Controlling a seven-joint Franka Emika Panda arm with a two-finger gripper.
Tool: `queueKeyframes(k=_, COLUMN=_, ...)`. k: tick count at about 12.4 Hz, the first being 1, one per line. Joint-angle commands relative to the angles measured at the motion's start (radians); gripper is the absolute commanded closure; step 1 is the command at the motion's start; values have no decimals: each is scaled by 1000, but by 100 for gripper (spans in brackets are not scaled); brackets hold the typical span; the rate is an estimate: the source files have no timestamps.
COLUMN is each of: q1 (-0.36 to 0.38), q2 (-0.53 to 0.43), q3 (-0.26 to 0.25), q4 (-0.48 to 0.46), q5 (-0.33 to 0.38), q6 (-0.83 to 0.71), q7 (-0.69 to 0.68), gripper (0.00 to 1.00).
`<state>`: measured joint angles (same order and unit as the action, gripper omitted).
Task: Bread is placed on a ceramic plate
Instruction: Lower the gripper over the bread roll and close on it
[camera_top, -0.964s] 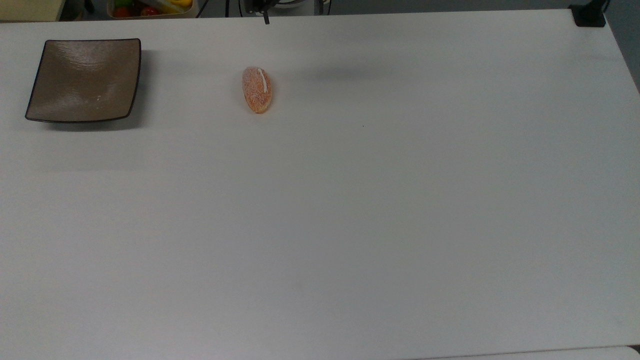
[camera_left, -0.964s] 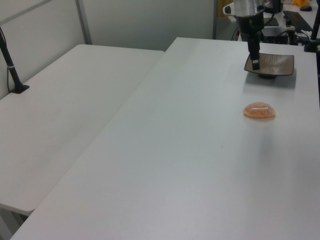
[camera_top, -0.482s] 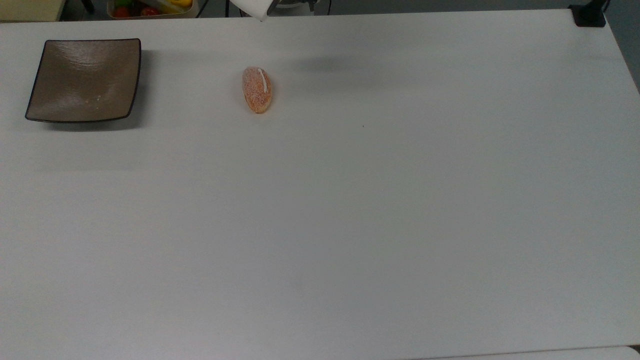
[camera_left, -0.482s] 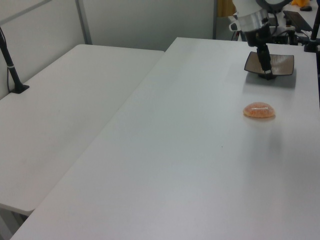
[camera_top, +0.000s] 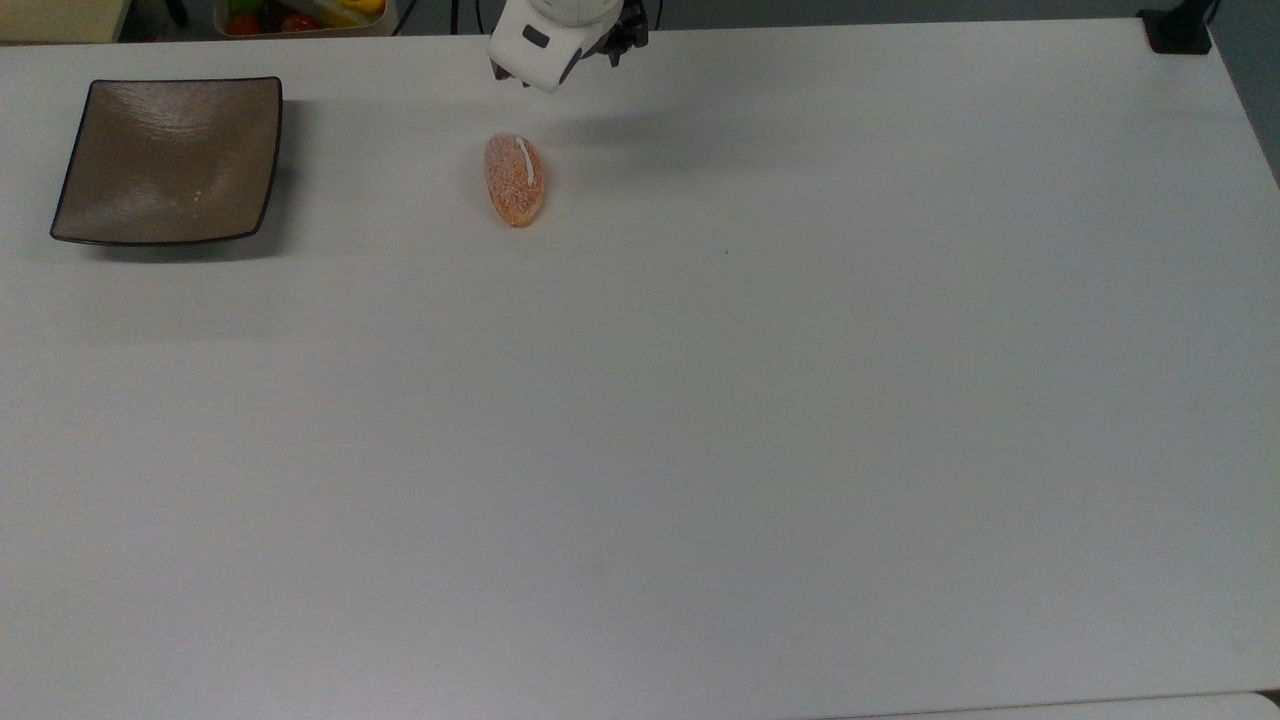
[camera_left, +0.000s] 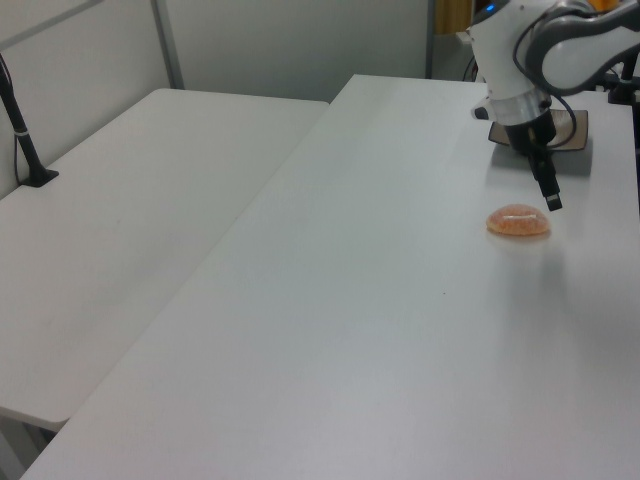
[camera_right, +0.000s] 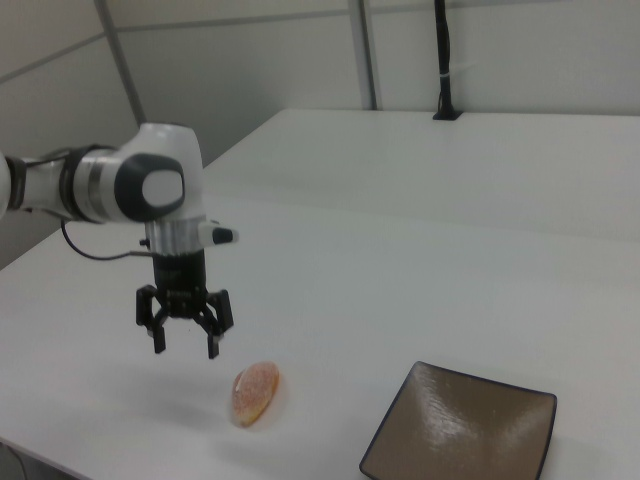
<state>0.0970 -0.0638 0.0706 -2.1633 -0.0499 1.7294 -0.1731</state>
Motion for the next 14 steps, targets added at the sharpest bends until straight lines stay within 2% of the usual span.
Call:
queueKeyframes(k=1, q1=-74, q2=-76, q3=11, q4=-180, q5=-8, q6=291, q7=-17, gripper=0)
queueKeyframes(k=3, q1=-95, q2=-70, q3=9, q4=-242, q5=-8, q6=479, q7=-13, gripper=0)
queueKeyframes(k=7, q1=-123, q2=-60, q3=6, q4=-352, q5=-7, q6=740, q7=-13, gripper=0)
queueKeyframes(k=10, q1=-129, q2=-16, q3=5, q4=-359, q5=-8, q6=808, q7=-14, gripper=0)
queueKeyframes(k=13, q1=-135, q2=-7, q3=5, q4=-359, q5=-11, q6=805, q7=-20, gripper=0)
queueKeyframes(k=14, q1=-137, q2=-2, q3=5, q4=-359, q5=-13, q6=802, q7=-25, gripper=7)
